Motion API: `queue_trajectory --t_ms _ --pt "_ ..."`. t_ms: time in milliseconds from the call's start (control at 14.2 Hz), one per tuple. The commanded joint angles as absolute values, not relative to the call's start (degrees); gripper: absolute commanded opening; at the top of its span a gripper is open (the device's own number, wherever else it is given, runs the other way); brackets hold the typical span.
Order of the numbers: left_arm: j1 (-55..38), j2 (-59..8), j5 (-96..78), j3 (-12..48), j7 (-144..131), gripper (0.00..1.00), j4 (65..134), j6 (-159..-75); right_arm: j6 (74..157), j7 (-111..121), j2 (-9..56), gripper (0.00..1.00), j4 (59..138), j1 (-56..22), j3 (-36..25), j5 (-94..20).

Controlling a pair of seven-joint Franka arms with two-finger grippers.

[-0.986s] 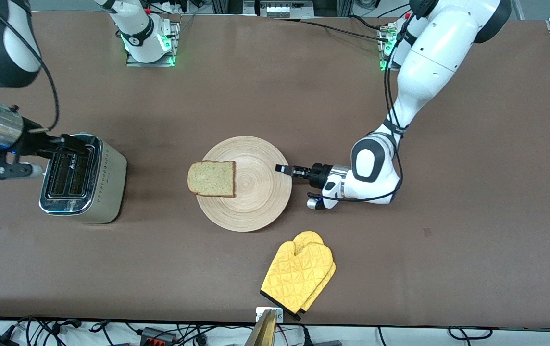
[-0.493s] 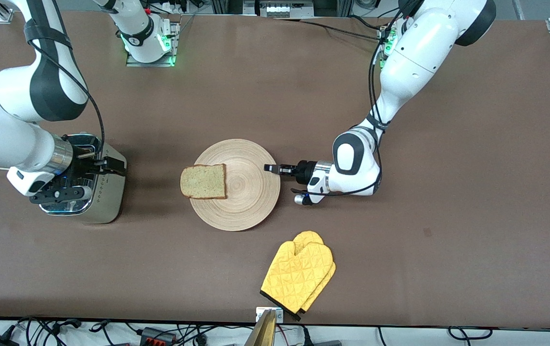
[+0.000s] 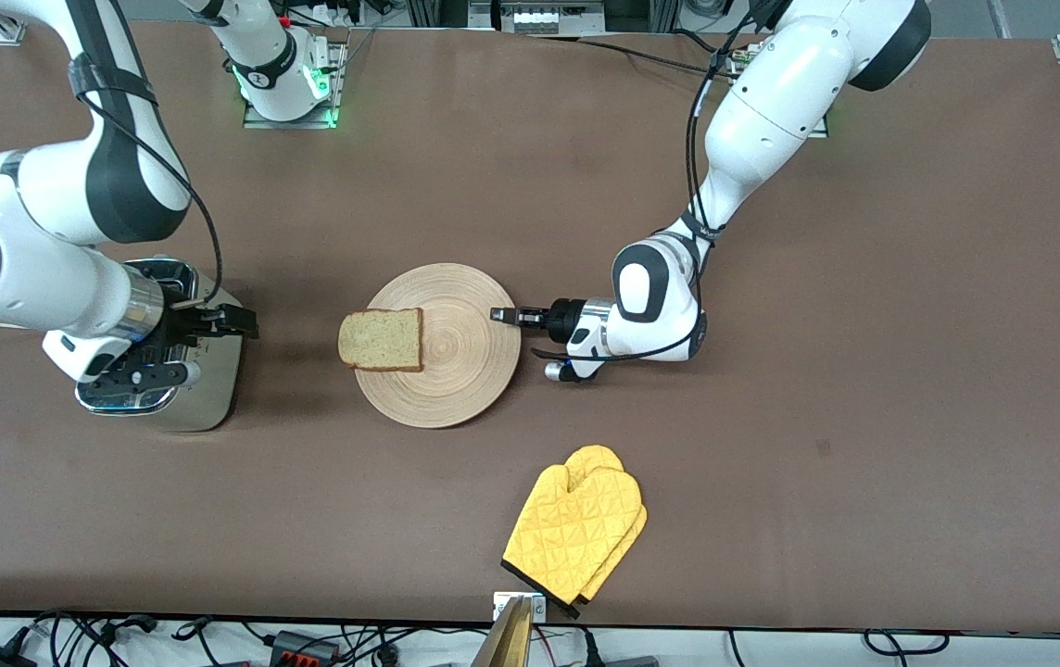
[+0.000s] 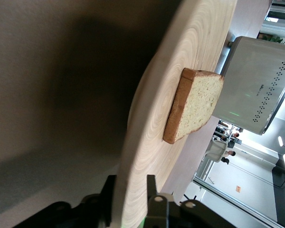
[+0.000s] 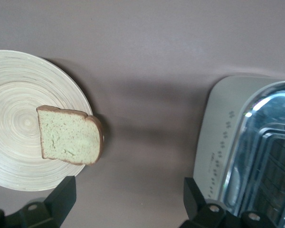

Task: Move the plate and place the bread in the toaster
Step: 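Grasp the bread slice with the right gripper while the left gripper withdraws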

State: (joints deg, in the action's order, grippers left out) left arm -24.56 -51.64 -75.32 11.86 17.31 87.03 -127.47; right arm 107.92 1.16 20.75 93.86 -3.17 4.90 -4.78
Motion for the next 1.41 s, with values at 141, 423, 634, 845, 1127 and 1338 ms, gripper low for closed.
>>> queue_trajectory --t_ms 141,423,634,845,1127,1338 --pt "-21.1 -51.6 -73.5 10.8 18.2 0.63 85.9 -125.8 110.9 1.1 24.3 1.00 93.9 -5.0 4.7 -5.7" --pt "-13.5 -50.7 -62.8 10.8 17.9 0.64 86.1 -113.5 111.4 1.1 25.8 0.97 94.0 -5.2 4.7 -8.0" --pt "-7.1 -49.7 -54.3 10.8 17.8 0.64 85.5 -106.2 111.6 1.1 27.8 0.88 94.2 -5.2 4.7 -12.8" --pt "-1.9 -46.9 -40.7 10.7 17.5 0.64 84.4 -102.2 112.0 1.1 29.6 0.88 95.0 -4.8 4.7 -19.5" --pt "5.3 -42.5 -21.0 10.8 17.4 0.64 80.1 -93.9 116.6 1.1 28.7 0.88 101.9 -4.9 4.7 -25.9" --pt "7.3 -37.5 -9.8 10.8 17.3 0.78 78.4 -88.5 116.8 1.1 28.2 0.88 103.9 -4.8 4.7 -28.5"
